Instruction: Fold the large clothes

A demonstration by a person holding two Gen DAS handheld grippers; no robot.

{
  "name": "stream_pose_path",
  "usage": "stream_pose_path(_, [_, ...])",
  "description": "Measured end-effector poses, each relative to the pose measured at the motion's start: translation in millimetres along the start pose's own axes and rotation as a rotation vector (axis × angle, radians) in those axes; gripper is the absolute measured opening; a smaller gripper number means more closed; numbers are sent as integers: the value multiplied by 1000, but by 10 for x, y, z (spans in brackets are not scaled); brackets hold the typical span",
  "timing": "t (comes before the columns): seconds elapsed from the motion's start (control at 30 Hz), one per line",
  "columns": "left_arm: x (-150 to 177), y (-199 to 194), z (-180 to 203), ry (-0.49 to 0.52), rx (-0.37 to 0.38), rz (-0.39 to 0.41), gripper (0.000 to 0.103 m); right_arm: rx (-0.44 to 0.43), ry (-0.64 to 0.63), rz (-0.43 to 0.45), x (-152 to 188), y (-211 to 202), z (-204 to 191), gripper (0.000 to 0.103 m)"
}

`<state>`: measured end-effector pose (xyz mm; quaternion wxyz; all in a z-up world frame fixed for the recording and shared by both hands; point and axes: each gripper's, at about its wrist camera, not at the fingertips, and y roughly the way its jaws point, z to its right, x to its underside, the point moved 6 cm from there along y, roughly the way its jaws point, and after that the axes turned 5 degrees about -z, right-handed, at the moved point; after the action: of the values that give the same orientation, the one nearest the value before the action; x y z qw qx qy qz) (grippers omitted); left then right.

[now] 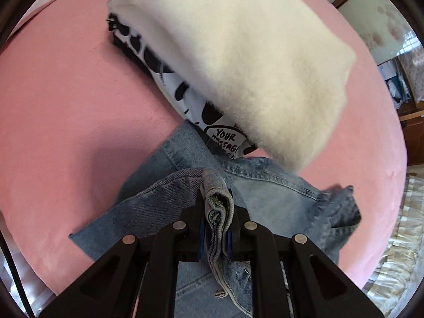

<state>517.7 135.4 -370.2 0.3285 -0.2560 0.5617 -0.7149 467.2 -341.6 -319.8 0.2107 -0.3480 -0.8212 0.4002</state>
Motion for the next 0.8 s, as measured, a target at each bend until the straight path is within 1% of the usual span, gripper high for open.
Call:
stream_pose_path(0.17, [-81,189,179,71,-53,-11,13,75,16,0,-83,149,22,13])
stream_pose_path(0.27, [-126,298,200,80,-58,-31,15,103,25,10,-123,214,33,15])
stream_pose_path(0.3, [-128,321,208,79,-59,-38,16,106,19,15,-132,223,24,18])
stream_pose_path(0.33, [-131,338,221,78,-59,-43,21,106,16,19,-135,214,18,20])
stream_pose_path(0.37, [-134,343,231,81,-53,-46,23,107,14,25,-143,204,6,22])
stream_pose_path(0.43, [-126,334,279,105,-37,-51,33,114,0,40,-168,184,-22,26])
stream_pose_path(0.47, [-126,314,287,115,-34,-48,36,116,-15,56,-189,159,-58,28])
stream_pose_path(0.53, [-111,249,370,151,-21,-27,51,126,-59,94,-229,75,-142,28])
stream_pose_path(0.63, [-66,76,487,202,4,32,62,167,-128,123,-263,-16,-269,28])
stream_pose_path(0.7, [-12,-29,552,229,40,53,66,171,-164,132,-248,-82,-340,28])
stream_pose_path(0.8, [113,-174,643,291,96,82,66,133,-186,125,-177,-164,-406,29])
